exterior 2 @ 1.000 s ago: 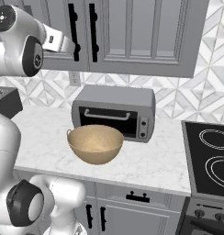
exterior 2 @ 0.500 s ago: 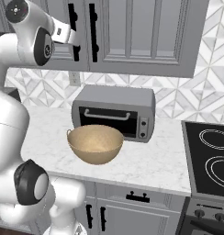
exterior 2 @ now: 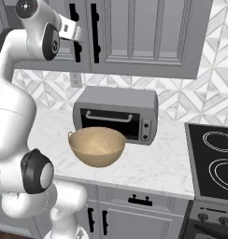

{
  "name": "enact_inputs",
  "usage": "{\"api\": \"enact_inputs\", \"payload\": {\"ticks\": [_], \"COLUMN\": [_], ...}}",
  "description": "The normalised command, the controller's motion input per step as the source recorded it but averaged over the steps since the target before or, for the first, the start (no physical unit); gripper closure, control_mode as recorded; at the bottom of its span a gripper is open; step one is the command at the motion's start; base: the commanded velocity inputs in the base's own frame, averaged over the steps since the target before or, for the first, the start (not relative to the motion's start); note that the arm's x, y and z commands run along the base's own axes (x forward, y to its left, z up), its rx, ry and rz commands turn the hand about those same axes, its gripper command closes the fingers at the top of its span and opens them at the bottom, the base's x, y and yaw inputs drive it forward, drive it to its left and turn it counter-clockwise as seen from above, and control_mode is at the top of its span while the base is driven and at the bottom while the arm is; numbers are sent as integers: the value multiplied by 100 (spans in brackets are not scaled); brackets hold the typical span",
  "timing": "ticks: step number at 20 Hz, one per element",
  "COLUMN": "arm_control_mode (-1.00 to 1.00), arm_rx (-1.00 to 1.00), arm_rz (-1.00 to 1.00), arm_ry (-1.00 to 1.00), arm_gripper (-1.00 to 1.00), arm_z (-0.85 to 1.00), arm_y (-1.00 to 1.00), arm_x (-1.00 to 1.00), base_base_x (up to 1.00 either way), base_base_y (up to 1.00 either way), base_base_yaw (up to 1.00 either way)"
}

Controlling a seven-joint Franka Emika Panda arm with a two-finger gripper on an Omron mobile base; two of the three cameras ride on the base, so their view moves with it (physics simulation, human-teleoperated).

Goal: Open the cabinet, pick up the bread from the cabinet and place it in the basket. Then move the basket to the dining counter.

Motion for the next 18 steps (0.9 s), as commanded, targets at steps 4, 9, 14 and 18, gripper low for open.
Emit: {"api": "enact_inputs", "payload": {"ticks": [4, 9, 14, 18], "arm_control_mode": [-100, -100, -100, -100], "arm_rx": [0, 0, 2, 4], "arm_rz": [0, 0, 0, 0], "arm_ry": [-6, -8, -1, 0], "arm_gripper": [-100, -100, -100, -100], "arm_z": [-2, -2, -21, -8], "arm_y": [0, 0, 0, 0], "arm_x": [56, 33, 41, 48], "base_base_x": [0, 0, 0, 0], "base_base_y": [0, 0, 0, 0], "base_base_yaw": [0, 0, 0, 0]}}
